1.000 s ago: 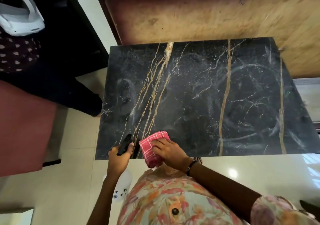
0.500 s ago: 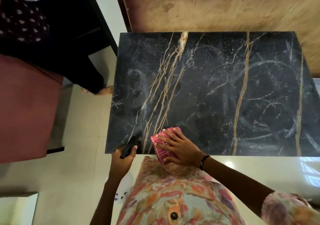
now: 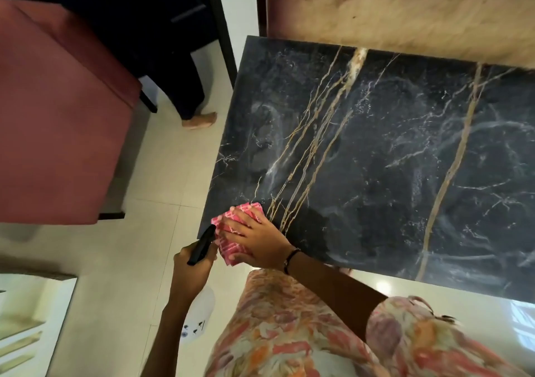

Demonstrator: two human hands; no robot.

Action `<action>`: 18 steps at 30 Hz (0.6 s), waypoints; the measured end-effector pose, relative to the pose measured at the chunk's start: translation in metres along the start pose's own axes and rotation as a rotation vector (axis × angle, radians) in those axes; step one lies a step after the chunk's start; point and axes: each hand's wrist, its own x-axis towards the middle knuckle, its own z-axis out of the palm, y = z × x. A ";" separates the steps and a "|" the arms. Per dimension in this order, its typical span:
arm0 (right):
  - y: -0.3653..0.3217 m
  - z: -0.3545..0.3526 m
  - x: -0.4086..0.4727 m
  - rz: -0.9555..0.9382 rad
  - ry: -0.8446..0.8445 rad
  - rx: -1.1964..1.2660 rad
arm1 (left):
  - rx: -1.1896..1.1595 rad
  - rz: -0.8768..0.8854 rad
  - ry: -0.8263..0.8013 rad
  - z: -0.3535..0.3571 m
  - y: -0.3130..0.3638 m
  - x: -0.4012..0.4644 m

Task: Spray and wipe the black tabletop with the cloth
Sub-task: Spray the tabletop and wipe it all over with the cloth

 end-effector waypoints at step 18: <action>-0.003 -0.008 0.054 -0.055 -0.034 -0.089 | -0.010 -0.054 0.058 -0.022 -0.007 0.003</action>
